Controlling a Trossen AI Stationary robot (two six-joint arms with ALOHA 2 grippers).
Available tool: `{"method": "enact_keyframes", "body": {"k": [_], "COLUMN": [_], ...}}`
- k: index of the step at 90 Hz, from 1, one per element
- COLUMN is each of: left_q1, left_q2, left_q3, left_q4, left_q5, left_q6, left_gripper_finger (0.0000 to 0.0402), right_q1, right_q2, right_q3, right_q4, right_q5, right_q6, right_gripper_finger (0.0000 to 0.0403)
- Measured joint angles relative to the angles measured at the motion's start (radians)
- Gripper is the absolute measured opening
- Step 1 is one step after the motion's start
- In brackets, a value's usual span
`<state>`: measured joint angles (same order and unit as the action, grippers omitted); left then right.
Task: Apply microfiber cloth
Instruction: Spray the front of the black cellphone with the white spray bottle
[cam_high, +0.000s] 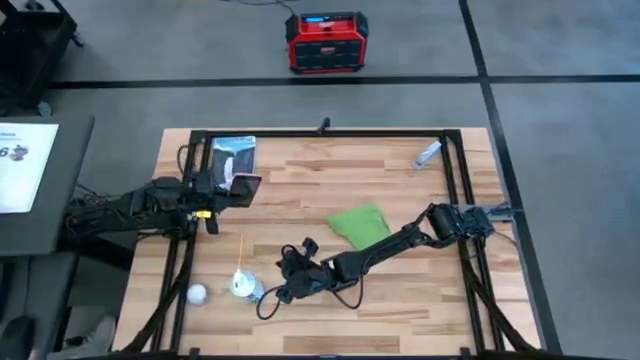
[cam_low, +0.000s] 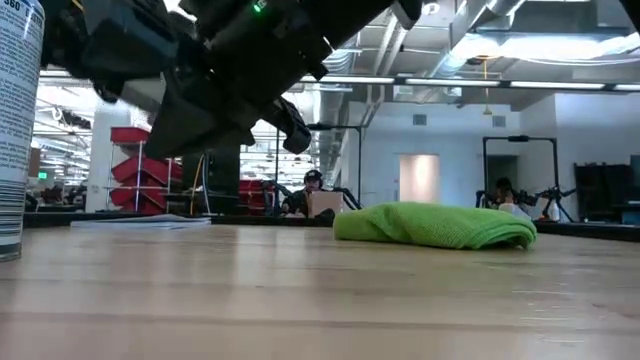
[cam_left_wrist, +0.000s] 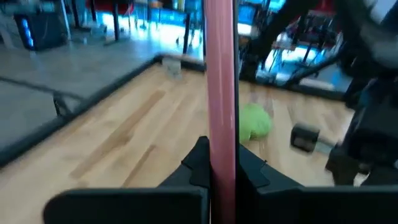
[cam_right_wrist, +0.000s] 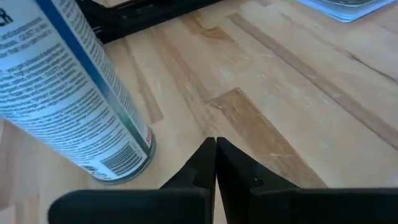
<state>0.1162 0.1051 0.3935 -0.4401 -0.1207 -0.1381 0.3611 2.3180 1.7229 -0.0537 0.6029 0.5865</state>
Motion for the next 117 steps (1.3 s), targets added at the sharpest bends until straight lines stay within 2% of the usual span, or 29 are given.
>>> {"method": "enact_keyframes", "body": {"k": [13, 34, 65, 81, 99, 117], "left_q1": [0.0, -0.059, -0.272, -0.353, -0.519, -0.744], "left_q2": [0.0, 0.0, 0.029, 0.182, 0.432, 0.615], "left_q3": [0.089, 0.096, 0.064, 0.063, 0.062, 0.118], "left_q4": [-0.106, -0.115, 0.069, 0.154, 0.419, 0.566], "left_q5": [0.0, 0.028, 0.022, -0.023, -0.034, -0.18], "left_q6": [-0.006, -0.05, -0.029, -0.019, 0.045, 0.118], "left_gripper_finger": [0.0002, 0.0002, 0.0002, 0.0002, 0.0002, 0.0002], "right_q1": [-0.001, -0.003, -0.01, -0.01, -0.008, 0.003], "right_q2": [0.0, -0.002, -0.002, -0.002, -0.002, -0.002], "right_q3": [0.0, 0.0, 0.0, 0.0, 0.0, 0.0], "right_q4": [-0.018, -0.047, -0.051, -0.051, -0.055, -0.103], "right_q5": [0.001, 0.006, 0.006, 0.006, 0.013, 0.028], "right_q6": [0.0, 0.0, 0.0, 0.0, 0.0, 0.034], "right_gripper_finger": [0.0, 0.0, 0.0, 0.0, 0.0, 0.0]}}
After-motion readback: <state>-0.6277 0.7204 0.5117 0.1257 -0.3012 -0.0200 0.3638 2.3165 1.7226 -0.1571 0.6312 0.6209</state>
